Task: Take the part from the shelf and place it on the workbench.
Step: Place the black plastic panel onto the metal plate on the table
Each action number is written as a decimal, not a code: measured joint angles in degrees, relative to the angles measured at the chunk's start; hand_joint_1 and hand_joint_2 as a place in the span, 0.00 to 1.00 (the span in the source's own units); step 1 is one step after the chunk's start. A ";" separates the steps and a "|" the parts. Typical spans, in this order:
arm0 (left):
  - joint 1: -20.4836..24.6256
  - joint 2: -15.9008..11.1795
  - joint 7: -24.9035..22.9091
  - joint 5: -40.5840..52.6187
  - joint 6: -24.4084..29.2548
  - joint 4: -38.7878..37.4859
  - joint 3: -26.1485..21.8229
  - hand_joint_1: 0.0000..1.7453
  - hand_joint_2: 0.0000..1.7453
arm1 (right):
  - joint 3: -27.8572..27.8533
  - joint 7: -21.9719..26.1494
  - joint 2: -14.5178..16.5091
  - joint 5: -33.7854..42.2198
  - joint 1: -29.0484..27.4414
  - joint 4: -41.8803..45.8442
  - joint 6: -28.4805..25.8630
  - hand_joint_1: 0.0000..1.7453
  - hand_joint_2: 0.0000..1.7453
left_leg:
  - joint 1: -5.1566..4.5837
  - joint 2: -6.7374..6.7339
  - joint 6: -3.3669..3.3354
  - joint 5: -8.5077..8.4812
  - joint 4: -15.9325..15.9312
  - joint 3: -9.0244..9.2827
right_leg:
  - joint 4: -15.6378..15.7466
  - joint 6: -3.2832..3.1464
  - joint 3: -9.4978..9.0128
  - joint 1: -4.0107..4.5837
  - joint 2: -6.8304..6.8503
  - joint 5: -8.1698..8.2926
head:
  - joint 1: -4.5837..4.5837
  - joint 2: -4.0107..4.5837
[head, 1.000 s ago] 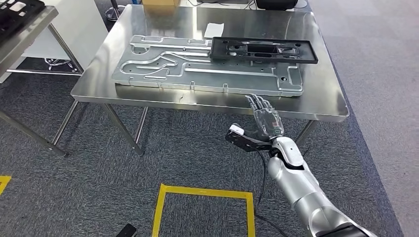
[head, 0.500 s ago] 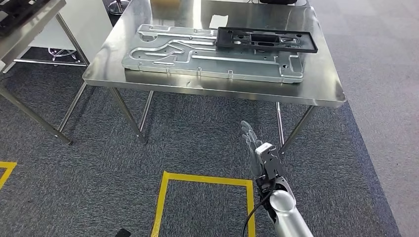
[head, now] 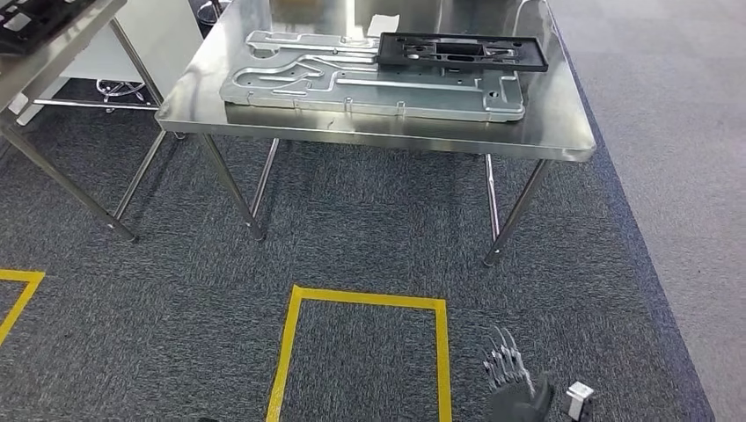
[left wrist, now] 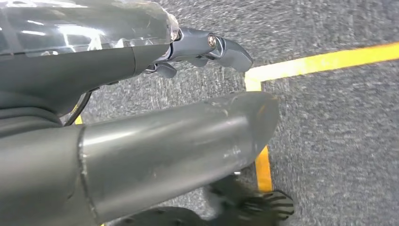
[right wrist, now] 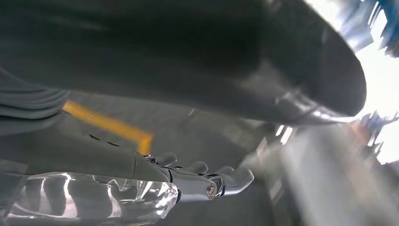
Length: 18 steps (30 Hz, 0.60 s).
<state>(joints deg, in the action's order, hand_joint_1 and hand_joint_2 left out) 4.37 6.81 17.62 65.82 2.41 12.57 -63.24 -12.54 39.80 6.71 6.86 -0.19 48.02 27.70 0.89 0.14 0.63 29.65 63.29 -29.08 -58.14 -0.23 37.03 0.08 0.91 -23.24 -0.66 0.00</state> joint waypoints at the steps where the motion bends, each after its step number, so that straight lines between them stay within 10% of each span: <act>1: 0.06 0.19 -0.03 -0.36 0.35 0.01 -0.50 0.00 0.00 | -3.04 0.01 -0.49 -0.51 -0.07 -3.51 -2.20 0.00 0.00 | -0.18 0.06 -0.39 1.19 -2.99 1.83 | -0.26 0.37 0.30 0.02 0.02 0.41 | 0.03 0.00; 5: -0.36 0.98 0.01 -1.26 1.23 0.01 -2.37 0.00 0.00 | -13.65 -1.08 -2.52 -2.29 -0.88 -16.20 -12.37 0.00 0.00 | -0.48 0.19 -2.53 1.09 -6.19 1.93 | -0.72 2.06 1.12 -0.45 0.09 0.52 | 0.02 0.00; 9: -0.50 1.24 0.64 -1.49 1.89 0.02 -3.55 0.00 0.00 | -19.79 -11.96 -3.43 -4.85 -0.62 -24.79 -28.89 0.00 0.00 | -0.38 0.50 -3.47 -1.62 -6.30 -1.33 | -11.65 2.95 4.42 -0.80 -0.50 -9.48 | 0.45 0.00; 11: -0.68 1.28 0.86 -1.44 1.95 0.02 -4.09 0.00 0.00 | -21.72 -18.73 -3.41 -6.16 -0.47 -27.80 -34.91 0.00 0.00 | -0.42 1.06 -3.30 -2.91 -6.21 -2.93 | -16.01 3.02 4.16 -0.85 -0.62 -9.16 | 0.50 0.01; 14: -0.91 1.38 1.07 -1.35 1.98 0.02 -4.45 0.00 0.00 | -22.69 -23.70 -3.40 -7.54 -0.24 -30.43 -38.31 0.00 0.00 | -0.44 2.12 -2.67 -4.50 -6.08 -4.73 | -8.82 2.38 -3.38 -0.81 -2.47 -5.41 | 0.49 0.00; 16: -0.82 1.53 1.13 -1.31 1.98 0.02 -4.57 0.00 0.00 | -23.16 -24.65 -3.36 -7.95 -0.01 -31.61 -38.84 0.00 0.00 | -0.60 2.91 -2.10 -5.35 -5.90 -5.42 | -0.46 1.61 -9.42 -0.72 -4.58 -6.52 | 0.46 0.01; 18: -0.77 1.57 1.17 -1.29 1.99 0.02 -4.77 0.00 0.00 | -23.59 -25.02 -3.28 -8.10 0.28 -32.56 -39.00 0.00 0.00 | -0.75 3.78 -1.36 -6.15 -5.86 -5.89 | 2.94 0.91 -11.28 -0.57 -4.64 -7.69 | 0.44 0.00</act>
<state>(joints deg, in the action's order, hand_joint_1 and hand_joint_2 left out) 3.60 8.38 18.79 64.53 4.40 12.59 -68.01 -36.13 14.78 3.43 -1.23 0.09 15.47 -11.31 0.13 3.92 -0.73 23.50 57.43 -34.97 -55.20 0.68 25.75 -0.50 -3.72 -30.93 -0.21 0.00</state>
